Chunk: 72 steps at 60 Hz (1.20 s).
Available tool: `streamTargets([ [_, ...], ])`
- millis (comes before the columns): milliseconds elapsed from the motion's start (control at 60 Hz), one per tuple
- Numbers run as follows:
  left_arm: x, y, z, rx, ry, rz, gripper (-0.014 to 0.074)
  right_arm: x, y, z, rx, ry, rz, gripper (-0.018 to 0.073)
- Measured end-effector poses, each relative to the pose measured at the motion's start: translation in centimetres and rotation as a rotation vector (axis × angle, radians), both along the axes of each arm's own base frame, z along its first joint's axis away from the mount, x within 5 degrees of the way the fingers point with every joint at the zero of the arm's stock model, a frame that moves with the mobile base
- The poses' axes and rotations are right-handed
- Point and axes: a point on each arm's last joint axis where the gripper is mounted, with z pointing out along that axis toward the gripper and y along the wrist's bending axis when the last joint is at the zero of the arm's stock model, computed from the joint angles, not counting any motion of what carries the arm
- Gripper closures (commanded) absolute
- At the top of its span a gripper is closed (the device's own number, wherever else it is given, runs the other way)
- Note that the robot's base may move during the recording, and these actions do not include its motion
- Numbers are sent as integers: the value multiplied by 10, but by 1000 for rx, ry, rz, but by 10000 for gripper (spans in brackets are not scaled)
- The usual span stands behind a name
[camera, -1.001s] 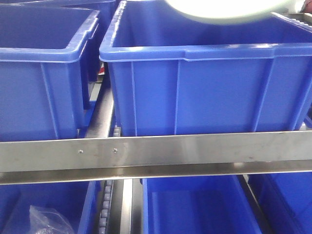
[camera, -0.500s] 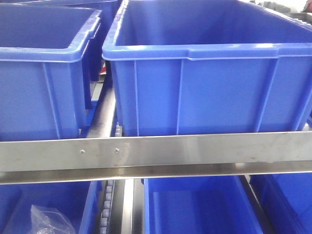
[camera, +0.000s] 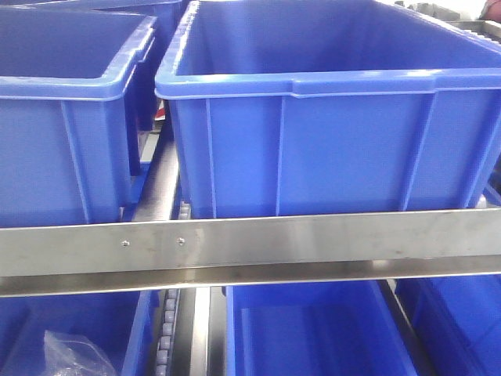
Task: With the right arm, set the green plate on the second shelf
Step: 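Withdraw the open right gripper from the shelf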
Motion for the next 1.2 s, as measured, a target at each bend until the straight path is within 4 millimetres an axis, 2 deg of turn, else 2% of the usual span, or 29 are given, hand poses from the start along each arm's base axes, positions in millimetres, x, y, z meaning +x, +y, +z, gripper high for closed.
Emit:
streamTargets([
  [83, 0, 0, 0, 0, 0, 0, 472, -18, -4, -14, -1, -7, 0, 505],
  [217, 0, 0, 0, 0, 0, 0, 472, -33, -7, -28, -2, -3, 0, 505],
  [450, 0, 0, 0, 0, 0, 0, 472, -35, -7, -40, -8, 27, 0, 505],
  [767, 0, 0, 0, 0, 0, 0, 472, -36, -7, -41, -14, 26, 1, 505],
  [901, 0, 0, 0, 0, 0, 0, 472, -50, -11, -49, -43, -13, -2, 505],
  [1001, 0, 0, 0, 0, 0, 0, 472, -69, -18, -61, -49, -70, -36, 505],
  [1201, 0, 0, 0, 0, 0, 0, 472, -96, -26, -110, -50, -112, -101, 505],
])
